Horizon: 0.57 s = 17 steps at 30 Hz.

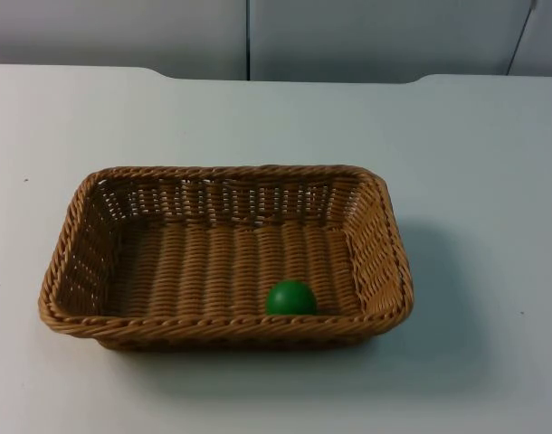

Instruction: Pick up the basket with the left hand and place the ball into the basket with the right hand.

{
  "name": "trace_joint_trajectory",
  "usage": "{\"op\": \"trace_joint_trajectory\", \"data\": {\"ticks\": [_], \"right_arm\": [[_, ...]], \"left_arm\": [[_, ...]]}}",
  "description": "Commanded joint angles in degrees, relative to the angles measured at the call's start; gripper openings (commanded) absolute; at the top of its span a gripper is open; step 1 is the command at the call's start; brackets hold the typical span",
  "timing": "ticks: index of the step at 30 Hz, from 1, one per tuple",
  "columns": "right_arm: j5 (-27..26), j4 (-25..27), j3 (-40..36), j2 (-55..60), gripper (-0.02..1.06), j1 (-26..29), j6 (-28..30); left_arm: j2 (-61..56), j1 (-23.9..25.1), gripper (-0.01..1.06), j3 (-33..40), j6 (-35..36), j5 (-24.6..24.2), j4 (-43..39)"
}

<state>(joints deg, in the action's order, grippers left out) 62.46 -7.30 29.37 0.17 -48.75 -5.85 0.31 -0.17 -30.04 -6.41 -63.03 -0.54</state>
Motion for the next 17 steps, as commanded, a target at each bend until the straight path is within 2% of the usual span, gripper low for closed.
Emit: {"op": "trace_joint_trajectory", "data": {"ticks": [1, 4, 5, 9, 10, 14, 17], "right_arm": [[-0.67, -0.1, -0.29, -0.17, 0.0, 6.71, 0.06], [-0.67, -0.1, -0.29, -0.17, 0.0, 18.8, 0.06], [-0.67, -0.1, -0.29, -0.17, 0.0, 18.8, 0.06], [-0.67, -0.1, -0.29, -0.17, 0.0, 34.81, 0.06], [-0.67, -0.1, -0.29, -0.17, 0.0, 34.81, 0.06], [-0.67, -0.1, -0.29, -0.17, 0.0, 43.2, 0.06], [-0.67, -0.1, -0.29, -0.17, 0.0, 45.32, 0.06]], "left_arm": [[-0.31, -0.03, 0.0, 0.15, 0.45, 0.74, -0.05], [-0.31, -0.03, 0.0, 0.15, 0.45, 0.74, -0.05], [-0.31, -0.03, 0.0, 0.15, 0.45, 0.74, -0.05], [-0.31, -0.03, 0.0, 0.15, 0.45, 0.74, -0.05], [-0.31, -0.03, 0.0, 0.15, 0.45, 0.74, -0.05], [-0.31, -0.03, 0.0, 0.15, 0.45, 0.74, -0.05], [-0.31, -0.03, 0.0, 0.15, 0.45, 0.74, -0.05]]}}
